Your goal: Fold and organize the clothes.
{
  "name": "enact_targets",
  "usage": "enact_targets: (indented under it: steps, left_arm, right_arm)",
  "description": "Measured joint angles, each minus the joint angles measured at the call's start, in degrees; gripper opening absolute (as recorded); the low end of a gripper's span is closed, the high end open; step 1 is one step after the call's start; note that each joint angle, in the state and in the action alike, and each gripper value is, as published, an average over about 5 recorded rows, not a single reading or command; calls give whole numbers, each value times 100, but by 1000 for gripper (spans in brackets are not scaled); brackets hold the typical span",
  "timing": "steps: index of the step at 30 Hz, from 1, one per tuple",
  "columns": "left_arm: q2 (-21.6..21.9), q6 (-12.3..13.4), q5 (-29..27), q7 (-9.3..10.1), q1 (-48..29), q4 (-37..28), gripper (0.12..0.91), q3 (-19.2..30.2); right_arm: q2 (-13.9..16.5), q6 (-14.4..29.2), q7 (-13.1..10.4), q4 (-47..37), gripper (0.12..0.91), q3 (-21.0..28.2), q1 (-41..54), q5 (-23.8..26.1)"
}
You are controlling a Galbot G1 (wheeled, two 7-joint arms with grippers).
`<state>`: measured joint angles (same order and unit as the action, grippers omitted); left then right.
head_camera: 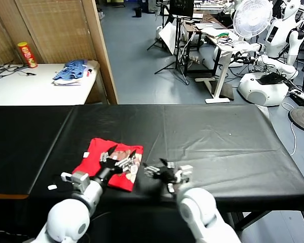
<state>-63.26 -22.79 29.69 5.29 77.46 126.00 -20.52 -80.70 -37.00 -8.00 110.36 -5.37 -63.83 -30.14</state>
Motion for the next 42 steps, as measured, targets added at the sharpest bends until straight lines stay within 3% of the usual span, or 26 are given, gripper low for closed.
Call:
enact_targets:
  steps: [5,8,12,15,17,19,22,25,30,33,42]
  left_arm:
    - [-50,55,-138,92,176,76,798,-110]
    - [-81,85,-188,123,253,100,798,-137]
    - [-85,133,-309,119,343,134,798,-157]
    - [-62,185,-424,116,399,118,798,-174]
    - [-36,210,-463,119,427,84,798,-188]
    - [-3,261,-460,129,453,35,798,-203]
    - [60,447,-435,152,505,-64,798,-213]
    - [131,719,-433,153,574,-182,798,-194]
    - [199,914,-544,218,705,-283,798,-122]
    - [261,955,-547,309,807,-239,798,-113]
    - [491,1130,-398,395,1411,-31,798,-355]
  right_arm:
    - [-226,108,-74,-590,729,263,319,-78]
    - [-271,229,8,-826,591,306,384,11]
    - [-209,579,393,-1043,374,319,428,556]
    - [-56,1006,792,-1184,213,267,475,1304]
    - [91,1303,1020,-1241,150,212,482,1830]
    - [282,1589,1173,-1239,141,147,440,2218]
    - [623,1930,1245,-1091,217,30,278,2522]
    - [913,2101,1188,-775,373,-137,-13,2680]
    - [1083,2164,848,-76,652,-551,-688,2602]
    - [1083,2200,605,392,764,-880,-1240,2399]
    - [906,2669,110,1769,798,-1756,-3242,2220]
